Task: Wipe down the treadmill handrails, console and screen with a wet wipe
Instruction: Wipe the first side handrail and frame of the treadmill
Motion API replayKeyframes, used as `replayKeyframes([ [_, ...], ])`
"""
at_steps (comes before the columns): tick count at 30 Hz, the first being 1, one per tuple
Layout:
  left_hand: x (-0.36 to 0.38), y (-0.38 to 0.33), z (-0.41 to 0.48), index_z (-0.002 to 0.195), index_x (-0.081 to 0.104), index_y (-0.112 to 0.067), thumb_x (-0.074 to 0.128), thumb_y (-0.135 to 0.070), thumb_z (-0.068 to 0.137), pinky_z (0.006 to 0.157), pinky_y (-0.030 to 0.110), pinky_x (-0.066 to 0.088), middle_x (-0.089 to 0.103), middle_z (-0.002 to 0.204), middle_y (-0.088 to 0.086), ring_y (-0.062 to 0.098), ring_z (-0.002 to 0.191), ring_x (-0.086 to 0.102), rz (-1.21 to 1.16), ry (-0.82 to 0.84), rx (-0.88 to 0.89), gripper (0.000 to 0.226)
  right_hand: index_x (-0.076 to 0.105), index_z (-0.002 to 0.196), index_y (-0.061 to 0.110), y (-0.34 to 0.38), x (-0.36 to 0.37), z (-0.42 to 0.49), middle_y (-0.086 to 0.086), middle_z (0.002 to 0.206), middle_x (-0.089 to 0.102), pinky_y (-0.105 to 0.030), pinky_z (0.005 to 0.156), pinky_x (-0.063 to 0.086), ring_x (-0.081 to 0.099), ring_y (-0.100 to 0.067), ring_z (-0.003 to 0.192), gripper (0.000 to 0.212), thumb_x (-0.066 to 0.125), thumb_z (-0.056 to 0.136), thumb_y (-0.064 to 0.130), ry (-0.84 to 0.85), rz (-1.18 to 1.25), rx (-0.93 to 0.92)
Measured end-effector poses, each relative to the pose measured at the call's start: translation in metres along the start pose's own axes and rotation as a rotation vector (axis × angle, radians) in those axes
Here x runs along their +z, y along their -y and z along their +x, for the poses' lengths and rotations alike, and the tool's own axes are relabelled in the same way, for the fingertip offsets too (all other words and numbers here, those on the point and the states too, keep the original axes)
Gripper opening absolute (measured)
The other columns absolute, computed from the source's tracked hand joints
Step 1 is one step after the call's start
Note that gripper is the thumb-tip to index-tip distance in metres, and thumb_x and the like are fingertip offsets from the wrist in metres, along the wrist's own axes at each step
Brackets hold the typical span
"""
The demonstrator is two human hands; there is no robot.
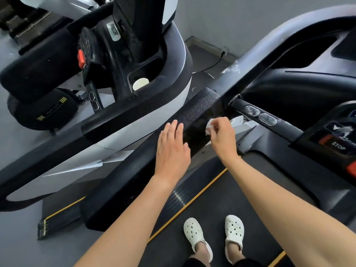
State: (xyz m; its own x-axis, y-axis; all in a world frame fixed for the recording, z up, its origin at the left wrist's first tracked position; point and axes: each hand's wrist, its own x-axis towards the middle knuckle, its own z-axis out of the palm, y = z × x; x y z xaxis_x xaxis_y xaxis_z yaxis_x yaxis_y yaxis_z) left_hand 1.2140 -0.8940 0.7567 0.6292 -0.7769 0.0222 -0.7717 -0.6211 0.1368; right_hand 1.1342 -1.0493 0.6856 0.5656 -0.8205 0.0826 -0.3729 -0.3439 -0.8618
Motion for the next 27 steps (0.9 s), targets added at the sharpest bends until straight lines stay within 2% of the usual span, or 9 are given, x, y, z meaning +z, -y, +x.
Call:
replayKeyframes([
  [3, 0.004, -0.001, 0.000, 0.158, 0.029, -0.011, 0.053, -0.027, 0.103, 0.126, 0.047, 0.024, 0.025, 0.167, 0.011, 0.027, 0.156, 0.020, 0.027, -0.020, 0.017, 0.062, 0.061, 0.093, 0.021, -0.009, 0.014, -0.013, 0.004, 0.093, 0.063, -0.039, 0.081, 0.057, 0.063, -0.011, 0.085, 0.007, 0.063, 0.099, 0.017, -0.001, 0.053, 0.147],
  [5, 0.004, 0.000, 0.003, 0.156, 0.031, -0.010, 0.055, -0.026, 0.101, 0.126, 0.047, 0.024, 0.027, 0.166, 0.012, 0.028, 0.155, 0.022, 0.031, -0.033, 0.046, 0.062, 0.064, 0.095, 0.020, 0.006, 0.016, -0.015, 0.004, 0.096, 0.061, -0.036, 0.081, 0.057, 0.062, -0.009, 0.086, 0.005, 0.064, 0.098, 0.016, -0.101, 0.121, 0.129],
  [7, 0.004, 0.002, 0.009, 0.155, 0.033, -0.010, 0.057, -0.024, 0.100, 0.126, 0.048, 0.025, 0.029, 0.165, 0.012, 0.028, 0.155, 0.023, 0.035, -0.050, 0.089, 0.063, 0.066, 0.098, 0.017, 0.030, 0.017, -0.013, 0.004, 0.098, 0.060, -0.028, 0.078, 0.056, 0.062, -0.009, 0.087, 0.004, 0.066, 0.097, 0.013, -0.193, 0.198, 0.004],
  [11, 0.003, 0.003, 0.016, 0.154, 0.037, -0.010, 0.062, -0.021, 0.097, 0.124, 0.046, 0.029, 0.034, 0.163, 0.010, 0.026, 0.153, 0.028, 0.007, -0.060, 0.113, 0.063, 0.069, 0.105, 0.013, 0.053, 0.024, -0.009, 0.001, 0.096, 0.058, -0.016, 0.074, 0.047, 0.058, -0.009, 0.082, 0.008, 0.065, 0.098, 0.011, -0.236, 0.184, -0.150],
  [13, 0.003, 0.006, 0.017, 0.153, 0.037, -0.012, 0.062, -0.020, 0.097, 0.123, 0.044, 0.031, 0.035, 0.162, 0.007, 0.023, 0.152, 0.030, -0.010, -0.059, 0.117, 0.062, 0.062, 0.102, 0.012, 0.041, 0.028, -0.015, 0.003, 0.093, 0.057, -0.014, 0.071, 0.045, 0.056, -0.005, 0.081, 0.004, 0.060, 0.100, 0.010, -0.231, 0.194, -0.110],
  [15, 0.003, 0.011, 0.018, 0.154, 0.036, -0.014, 0.062, -0.019, 0.097, 0.123, 0.042, 0.031, 0.035, 0.163, 0.005, 0.023, 0.152, 0.031, -0.005, -0.057, 0.138, 0.063, 0.055, 0.095, 0.018, 0.024, 0.030, -0.024, 0.007, 0.087, 0.055, -0.011, 0.068, 0.041, 0.055, 0.001, 0.081, 0.011, 0.057, 0.100, 0.008, -0.208, 0.184, 0.011],
  [18, 0.004, 0.016, 0.019, 0.155, 0.036, -0.015, 0.061, -0.017, 0.098, 0.123, 0.041, 0.032, 0.035, 0.163, 0.005, 0.023, 0.152, 0.031, 0.013, -0.055, 0.161, 0.063, 0.055, 0.092, 0.021, 0.011, 0.032, -0.032, 0.010, 0.086, 0.058, -0.013, 0.070, 0.041, 0.058, -0.002, 0.082, 0.013, 0.059, 0.100, 0.012, -0.155, 0.161, 0.111],
  [24, 0.006, 0.009, 0.017, 0.155, 0.037, -0.015, 0.061, -0.017, 0.097, 0.123, 0.041, 0.028, 0.035, 0.164, 0.005, 0.023, 0.153, 0.029, -0.011, -0.060, 0.112, 0.062, 0.064, 0.097, 0.015, 0.038, 0.031, -0.029, 0.005, 0.091, 0.061, -0.015, 0.072, 0.046, 0.059, -0.008, 0.079, 0.005, 0.062, 0.098, 0.011, -0.139, 0.207, -0.172],
  [27, 0.008, 0.008, 0.016, 0.155, 0.036, -0.015, 0.060, -0.017, 0.097, 0.124, 0.042, 0.028, 0.034, 0.164, 0.006, 0.024, 0.153, 0.028, 0.001, -0.072, 0.106, 0.062, 0.062, 0.097, 0.016, 0.018, 0.035, -0.032, 0.004, 0.092, 0.062, -0.020, 0.073, 0.048, 0.061, -0.009, 0.083, 0.006, 0.059, 0.100, 0.011, -0.126, 0.220, -0.024],
])
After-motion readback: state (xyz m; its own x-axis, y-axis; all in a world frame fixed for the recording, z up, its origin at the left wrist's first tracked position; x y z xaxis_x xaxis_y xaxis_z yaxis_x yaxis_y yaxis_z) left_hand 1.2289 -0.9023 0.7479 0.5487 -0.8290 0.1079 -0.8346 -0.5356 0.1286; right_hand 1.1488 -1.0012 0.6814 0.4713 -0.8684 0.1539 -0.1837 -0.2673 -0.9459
